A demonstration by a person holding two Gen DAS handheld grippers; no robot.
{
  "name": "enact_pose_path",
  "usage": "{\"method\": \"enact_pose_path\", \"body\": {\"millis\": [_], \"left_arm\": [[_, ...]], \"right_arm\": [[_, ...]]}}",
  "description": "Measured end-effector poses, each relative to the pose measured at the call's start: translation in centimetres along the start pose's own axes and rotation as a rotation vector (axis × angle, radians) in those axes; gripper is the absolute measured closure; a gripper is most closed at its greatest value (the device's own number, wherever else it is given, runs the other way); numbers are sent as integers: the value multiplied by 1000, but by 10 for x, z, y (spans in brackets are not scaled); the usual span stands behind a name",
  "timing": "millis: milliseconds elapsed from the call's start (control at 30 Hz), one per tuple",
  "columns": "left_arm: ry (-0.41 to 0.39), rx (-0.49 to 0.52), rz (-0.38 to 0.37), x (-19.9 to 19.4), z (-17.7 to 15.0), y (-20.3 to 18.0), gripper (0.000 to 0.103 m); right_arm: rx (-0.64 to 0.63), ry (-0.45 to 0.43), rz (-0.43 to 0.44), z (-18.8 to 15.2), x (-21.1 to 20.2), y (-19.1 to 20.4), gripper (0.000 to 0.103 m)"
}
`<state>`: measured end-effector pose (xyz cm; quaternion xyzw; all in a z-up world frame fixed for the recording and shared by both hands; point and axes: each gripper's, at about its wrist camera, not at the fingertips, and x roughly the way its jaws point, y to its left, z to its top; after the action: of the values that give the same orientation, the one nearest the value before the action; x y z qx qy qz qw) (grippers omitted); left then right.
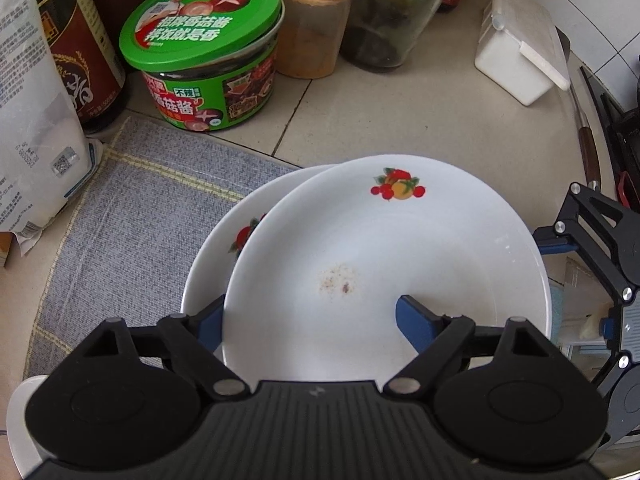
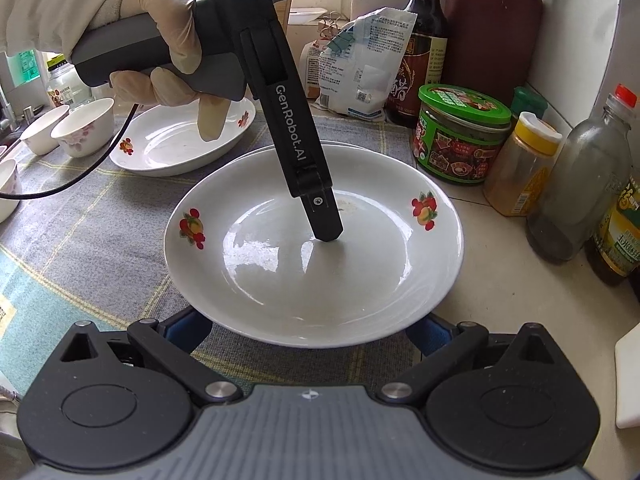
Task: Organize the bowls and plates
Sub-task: 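Lower the large plate onto the stained plate with the left gripper, then open the left gripper to release the plate on the stack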
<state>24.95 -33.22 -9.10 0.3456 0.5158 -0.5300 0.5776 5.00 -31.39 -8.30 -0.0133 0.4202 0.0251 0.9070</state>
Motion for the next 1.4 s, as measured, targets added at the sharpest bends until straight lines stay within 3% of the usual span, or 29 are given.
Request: {"method": "enact_pose_path", "body": {"millis": [300, 1400], "left_arm": [[14, 49, 65, 2, 2, -10, 15], [3, 48, 181, -12, -6, -20, 14]], "right_arm": [[7, -15, 5, -1, -4, -1, 0], [1, -25, 5, -2, -8, 2, 0]]}}
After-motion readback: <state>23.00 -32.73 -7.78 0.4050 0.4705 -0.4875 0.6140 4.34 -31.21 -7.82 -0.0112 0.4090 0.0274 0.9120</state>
